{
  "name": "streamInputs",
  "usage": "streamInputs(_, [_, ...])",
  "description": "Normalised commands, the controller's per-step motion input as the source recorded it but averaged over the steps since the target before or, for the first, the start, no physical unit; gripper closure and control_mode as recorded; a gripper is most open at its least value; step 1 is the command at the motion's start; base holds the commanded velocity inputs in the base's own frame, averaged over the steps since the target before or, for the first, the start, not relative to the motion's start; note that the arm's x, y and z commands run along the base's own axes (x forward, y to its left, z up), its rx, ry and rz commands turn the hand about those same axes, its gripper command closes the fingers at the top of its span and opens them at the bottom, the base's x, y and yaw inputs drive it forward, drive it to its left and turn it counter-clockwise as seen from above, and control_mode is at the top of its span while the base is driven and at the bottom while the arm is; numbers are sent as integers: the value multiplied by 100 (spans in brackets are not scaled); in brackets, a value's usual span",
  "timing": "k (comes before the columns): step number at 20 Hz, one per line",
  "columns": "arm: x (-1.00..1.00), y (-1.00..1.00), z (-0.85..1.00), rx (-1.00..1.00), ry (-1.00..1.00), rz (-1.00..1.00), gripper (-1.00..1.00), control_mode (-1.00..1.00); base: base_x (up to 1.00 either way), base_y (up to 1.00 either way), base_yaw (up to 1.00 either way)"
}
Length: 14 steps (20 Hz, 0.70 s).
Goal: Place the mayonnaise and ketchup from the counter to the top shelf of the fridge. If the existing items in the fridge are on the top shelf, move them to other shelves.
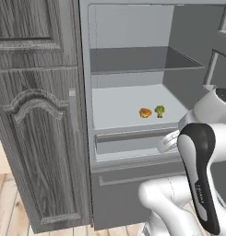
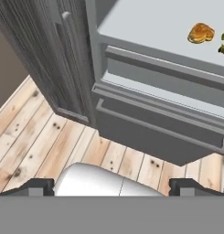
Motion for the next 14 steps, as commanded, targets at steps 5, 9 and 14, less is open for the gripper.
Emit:
streamInputs(5, [0, 0, 0, 0, 0, 0, -100, 100, -69, 0, 6])
streamInputs(9, [0, 0, 0, 0, 0, 0, -100, 100, -61, 0, 7])
streamInputs(14, [0, 0, 0, 0, 0, 0, -100, 100, -54, 0, 7])
